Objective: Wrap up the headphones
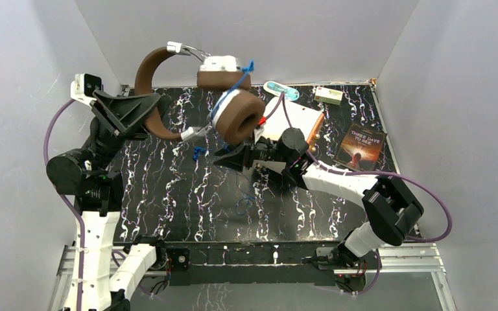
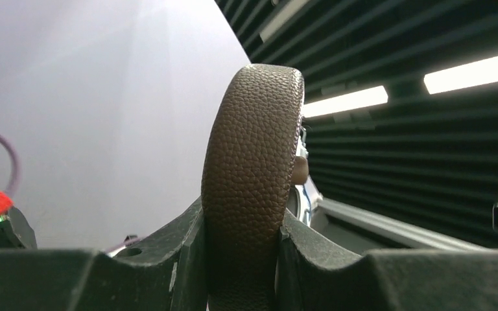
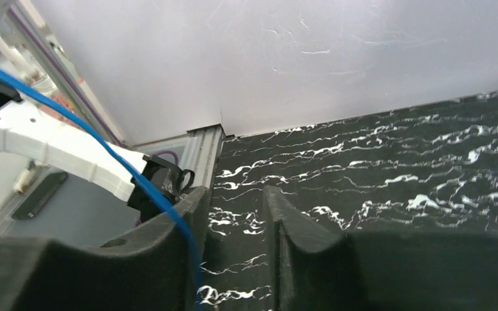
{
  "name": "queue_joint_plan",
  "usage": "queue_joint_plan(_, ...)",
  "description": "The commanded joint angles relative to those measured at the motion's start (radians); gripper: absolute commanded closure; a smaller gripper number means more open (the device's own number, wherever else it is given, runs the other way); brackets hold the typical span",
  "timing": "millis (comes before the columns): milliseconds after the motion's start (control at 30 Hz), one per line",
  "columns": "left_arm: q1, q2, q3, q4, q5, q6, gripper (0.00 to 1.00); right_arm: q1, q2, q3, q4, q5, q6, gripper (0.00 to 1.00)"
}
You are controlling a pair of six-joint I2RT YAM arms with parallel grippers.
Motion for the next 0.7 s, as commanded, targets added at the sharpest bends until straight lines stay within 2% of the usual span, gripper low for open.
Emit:
queue_joint_plan(0, 0.001, 0.026, 0.105, 0.228, 0.196, -0.043, 1.0, -0.109, -0.025, 0.026, 0.05, -0.058, 0.1, 0.64)
queue_joint_plan(67, 0.002, 0.024, 0.144, 0.199, 0.345, 0.013, 1.0, -0.175, -0.064, 0.07, -0.093, -0.104, 0.101, 0.74)
queue_joint_plan(100, 0.002, -0.003, 0.153, 0.106, 0.426, 0.086, 1.0, -0.199, -0.088, 0.108, -0.216, -0.115, 0.055, 0.77)
queue_joint_plan(167, 0.001, -0.058, 0.183, -0.242, 0.507, 0.333, 1.0, -0.206, -0.115, 0.222, -0.502, -0.114, -0.084, 0.78)
queue_joint_plan(267, 0.003, -0.103, 0.188, -0.516, 0.629, 0.601, 1.0, -0.21, -0.073, 0.436, -0.838, -0.148, -0.228, 0.83)
queue_joint_plan(333, 0.003, -0.106, 0.232, -0.818, 0.652, 0.86, 1.0, -0.214, -0.023, 0.603, -1.08, -0.1, -0.289, 0.87)
queue_joint_plan(367, 0.004, -0.086, 0.289, -1.017, 0.634, 1.045, 1.0, -0.216, 0.008, 0.69, -1.198, -0.058, -0.322, 0.9)
queue_joint_plan(400, -0.008, -0.081, 0.299, -1.097, 0.592, 1.147, 1.0, -0.217, 0.039, 0.791, -1.325, -0.005, -0.35, 0.94)
queue_joint_plan(467, -0.037, -0.091, 0.269, -1.125, 0.555, 1.202, 1.0, -0.217, 0.086, 0.946, -1.495, 0.079, -0.386, 0.97)
queue_joint_plan(567, -0.067, -0.064, 0.239, -1.284, 0.435, 1.322, 1.0, -0.218, 0.131, 1.137, -1.639, 0.167, -0.412, 0.97)
queue_joint_plan(667, -0.108, 0.003, 0.247, -1.476, 0.164, 1.45, 1.0, -0.218, 0.173, 1.304, -1.742, 0.163, -0.418, 0.99)
